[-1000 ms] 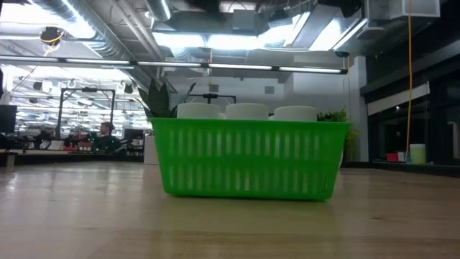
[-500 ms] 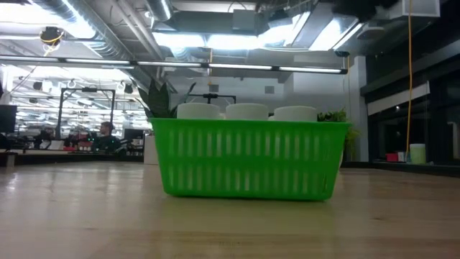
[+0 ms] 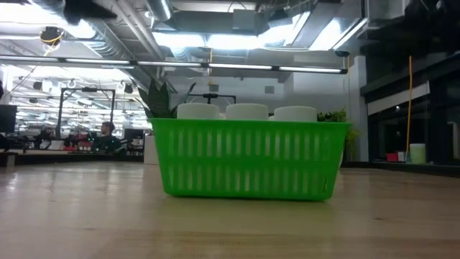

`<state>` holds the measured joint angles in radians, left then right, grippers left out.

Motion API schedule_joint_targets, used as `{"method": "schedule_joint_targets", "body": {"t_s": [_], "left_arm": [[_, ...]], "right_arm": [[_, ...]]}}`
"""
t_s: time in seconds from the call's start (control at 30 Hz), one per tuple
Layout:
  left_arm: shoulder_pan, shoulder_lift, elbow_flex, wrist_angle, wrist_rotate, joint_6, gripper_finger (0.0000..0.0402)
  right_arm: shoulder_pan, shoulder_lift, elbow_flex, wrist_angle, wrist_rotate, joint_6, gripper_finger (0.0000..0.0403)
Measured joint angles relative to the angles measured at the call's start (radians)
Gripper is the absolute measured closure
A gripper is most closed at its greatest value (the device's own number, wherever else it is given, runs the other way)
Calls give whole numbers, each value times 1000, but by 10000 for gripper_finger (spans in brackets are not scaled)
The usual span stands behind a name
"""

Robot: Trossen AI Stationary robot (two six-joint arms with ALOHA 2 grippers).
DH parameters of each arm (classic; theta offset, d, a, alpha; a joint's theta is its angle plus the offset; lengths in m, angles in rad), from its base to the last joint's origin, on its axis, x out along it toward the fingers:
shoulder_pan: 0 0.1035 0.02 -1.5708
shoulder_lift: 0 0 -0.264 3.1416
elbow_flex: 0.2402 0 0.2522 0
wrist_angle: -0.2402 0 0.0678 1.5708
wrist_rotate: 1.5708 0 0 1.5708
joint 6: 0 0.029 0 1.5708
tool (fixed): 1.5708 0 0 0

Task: Pick and place pill bottles into a basket
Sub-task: Return to Home Position

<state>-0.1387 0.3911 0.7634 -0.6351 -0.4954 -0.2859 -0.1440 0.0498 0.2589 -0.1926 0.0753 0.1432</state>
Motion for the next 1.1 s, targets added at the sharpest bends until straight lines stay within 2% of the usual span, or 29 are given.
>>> {"method": "schedule_joint_targets", "body": {"t_s": [0.17,0.27,0.37,0.53,0.63,0.83,1.1], "left_arm": [[22,-272,-421,416,278,-115,107],[27,-348,-626,607,407,-248,107],[27,-371,-751,792,496,-306,107],[30,-370,-743,708,481,-190,107],[31,-367,-743,623,399,-117,107],[32,-343,-742,643,285,25,107],[32,-330,-742,641,310,206,107]], "right_arm": [[0,-24,-37,14,33,41,202],[0,-25,-37,14,52,88,202],[0,-25,-37,10,55,142,202],[0,-25,-37,-2,55,249,202],[0,-24,-37,-38,55,184,202],[1,-24,-37,-81,57,108,202],[1,-24,-43,-42,46,64,202]]}}
